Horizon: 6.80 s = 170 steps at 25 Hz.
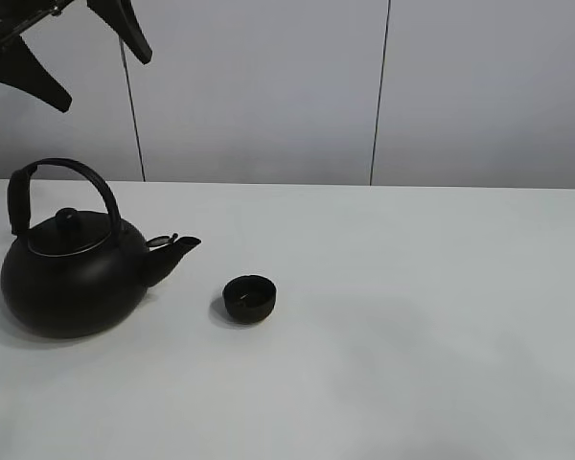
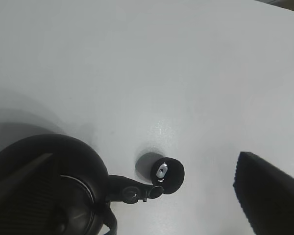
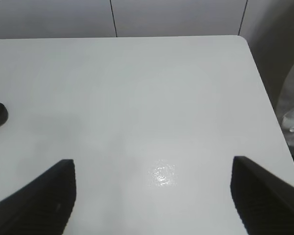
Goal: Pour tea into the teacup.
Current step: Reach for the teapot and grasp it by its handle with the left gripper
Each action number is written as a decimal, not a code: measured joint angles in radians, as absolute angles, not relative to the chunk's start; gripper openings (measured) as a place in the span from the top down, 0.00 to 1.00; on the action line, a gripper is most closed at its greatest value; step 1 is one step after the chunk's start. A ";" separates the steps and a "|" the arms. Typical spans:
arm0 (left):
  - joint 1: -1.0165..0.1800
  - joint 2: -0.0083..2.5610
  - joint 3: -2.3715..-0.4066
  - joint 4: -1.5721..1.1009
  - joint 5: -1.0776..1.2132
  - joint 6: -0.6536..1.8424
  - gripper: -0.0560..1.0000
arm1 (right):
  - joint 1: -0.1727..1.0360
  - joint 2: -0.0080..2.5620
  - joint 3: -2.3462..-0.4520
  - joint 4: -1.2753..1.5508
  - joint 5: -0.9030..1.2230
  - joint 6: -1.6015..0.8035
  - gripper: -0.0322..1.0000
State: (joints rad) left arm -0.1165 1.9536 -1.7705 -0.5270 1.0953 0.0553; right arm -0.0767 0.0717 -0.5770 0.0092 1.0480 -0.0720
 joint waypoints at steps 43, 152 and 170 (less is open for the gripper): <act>-0.171 1.805 -1.771 -0.365 0.927 0.055 0.29 | -0.077 -0.018 -0.470 0.016 1.081 -0.073 0.40; -0.081 1.931 -0.508 0.282 -1.137 0.081 0.82 | -0.077 -0.018 -0.470 0.016 1.081 -0.075 0.40; -0.147 1.833 -0.632 0.371 -0.885 0.082 0.84 | -0.077 -0.018 -0.470 0.016 1.082 -0.075 0.40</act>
State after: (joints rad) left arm -0.1471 1.8331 -0.6324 0.3711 -0.8854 0.0815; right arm -0.0767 -0.0182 -0.4705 0.0159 1.0820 -0.0748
